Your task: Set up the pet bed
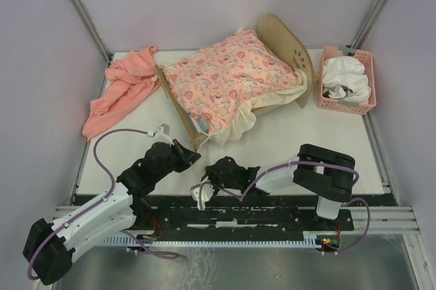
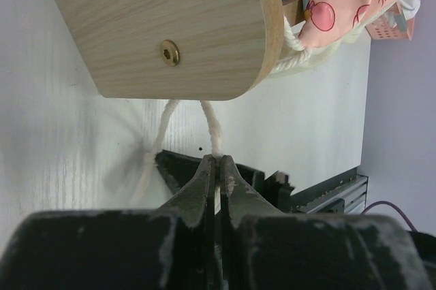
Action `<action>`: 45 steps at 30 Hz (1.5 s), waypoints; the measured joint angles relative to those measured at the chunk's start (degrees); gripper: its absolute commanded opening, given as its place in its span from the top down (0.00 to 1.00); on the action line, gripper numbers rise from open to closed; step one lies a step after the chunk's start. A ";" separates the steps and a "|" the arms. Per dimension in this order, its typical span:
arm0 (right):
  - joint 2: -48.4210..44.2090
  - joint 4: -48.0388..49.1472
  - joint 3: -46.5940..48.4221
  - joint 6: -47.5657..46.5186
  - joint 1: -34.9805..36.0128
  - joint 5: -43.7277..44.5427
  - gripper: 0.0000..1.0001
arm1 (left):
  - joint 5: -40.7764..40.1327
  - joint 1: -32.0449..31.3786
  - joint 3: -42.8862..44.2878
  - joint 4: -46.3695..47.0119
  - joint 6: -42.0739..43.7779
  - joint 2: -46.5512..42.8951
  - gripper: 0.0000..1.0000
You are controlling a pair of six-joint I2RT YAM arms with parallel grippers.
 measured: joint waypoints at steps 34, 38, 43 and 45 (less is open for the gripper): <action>-0.68 30.56 -5.09 56.52 -11.06 7.61 0.98 | 0.39 0.00 -0.81 -0.20 5.27 -0.76 0.97; 1.66 35.15 -5.18 51.80 -11.10 5.35 0.98 | 0.39 0.00 -1.79 0.07 5.27 -0.72 0.97; 2.40 37.27 -5.22 45.79 -11.72 2.21 0.98 | 0.35 0.00 -3.23 0.46 5.27 0.26 0.95; 2.40 37.81 -5.40 44.15 -12.02 1.05 0.98 | 0.17 0.00 -3.61 0.39 5.27 0.48 0.94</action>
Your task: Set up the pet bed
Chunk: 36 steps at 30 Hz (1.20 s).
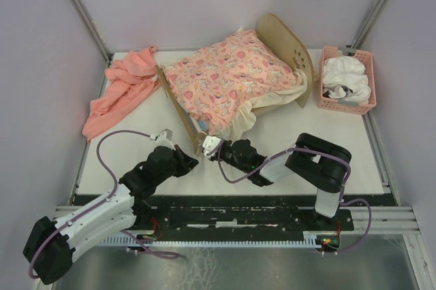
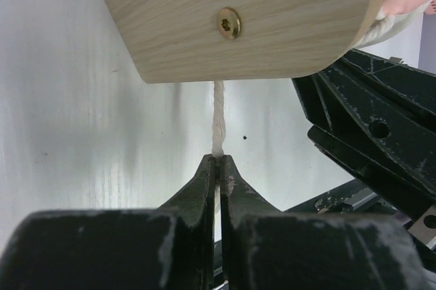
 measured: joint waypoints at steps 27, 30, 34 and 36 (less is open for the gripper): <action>0.09 14.49 -3.37 5.73 -0.44 -2.47 0.98 | -2.21 0.00 0.52 -0.31 0.26 0.24 0.61; 0.09 14.36 -3.48 5.86 -0.44 -2.47 0.98 | -3.23 0.00 2.75 -2.73 2.05 -0.44 0.57; 0.09 14.19 -3.56 5.84 -0.44 -2.47 0.98 | -4.79 0.00 8.59 -4.09 6.14 -1.75 0.54; 0.09 14.19 -3.56 5.84 -0.44 -2.49 0.98 | -4.96 0.00 12.24 -3.87 9.33 -1.22 0.53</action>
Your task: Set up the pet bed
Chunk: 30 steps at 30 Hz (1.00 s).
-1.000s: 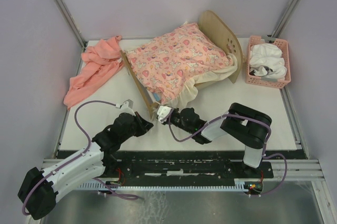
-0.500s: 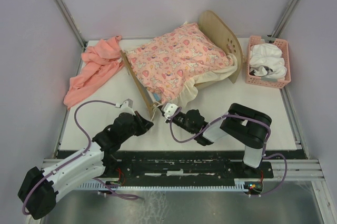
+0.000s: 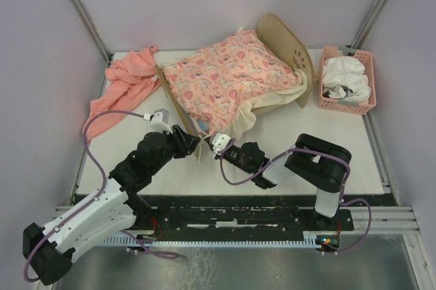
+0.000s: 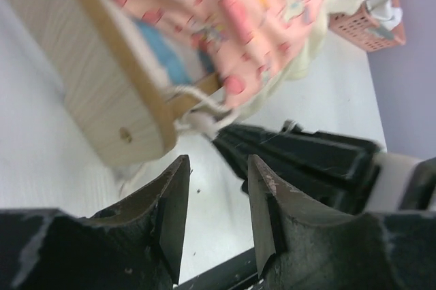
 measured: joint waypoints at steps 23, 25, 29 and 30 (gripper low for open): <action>0.00 -0.02 0.00 -0.02 0.00 0.00 0.98 | -0.24 0.00 8.79 2.23 14.93 14.47 0.54; 0.00 -0.04 0.00 -0.02 0.00 0.00 0.98 | -0.22 -0.02 8.79 2.51 14.93 15.17 0.57; 0.00 -0.15 0.00 -0.04 0.00 0.02 0.98 | -0.33 0.00 8.79 2.67 14.93 16.00 0.62; 0.00 -0.17 0.00 -0.02 0.00 0.02 0.98 | -0.39 0.00 8.79 2.67 14.93 16.17 0.65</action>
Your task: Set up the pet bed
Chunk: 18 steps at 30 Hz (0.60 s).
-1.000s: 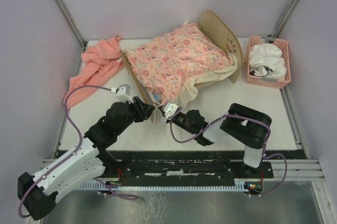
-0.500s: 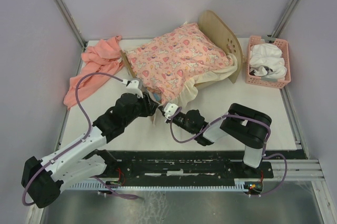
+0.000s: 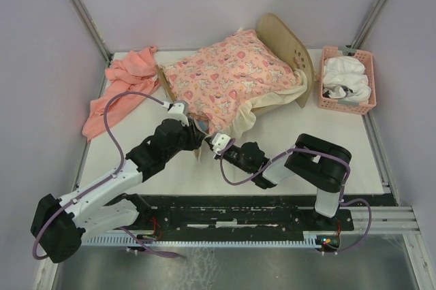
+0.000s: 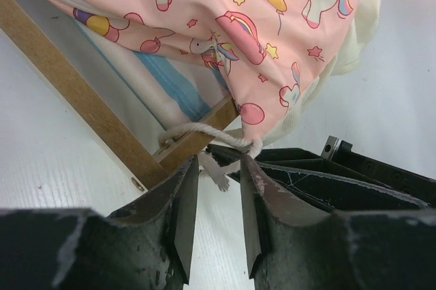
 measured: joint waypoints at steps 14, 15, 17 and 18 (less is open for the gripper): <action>-1.95 -3.69 -1.77 3.91 0.48 0.59 0.56 | -2.69 0.00 0.00 0.02 0.79 0.02 0.97; -2.43 -3.69 -2.47 4.68 0.76 1.11 0.55 | -2.80 0.00 0.00 0.13 0.81 -0.52 0.97; -3.04 -3.67 -3.82 7.04 1.92 2.93 0.54 | -3.10 0.00 0.00 0.48 0.81 -1.40 0.97; -2.99 -4.00 -4.13 8.35 2.71 3.67 0.53 | -3.23 0.00 0.00 0.79 0.81 -1.73 0.97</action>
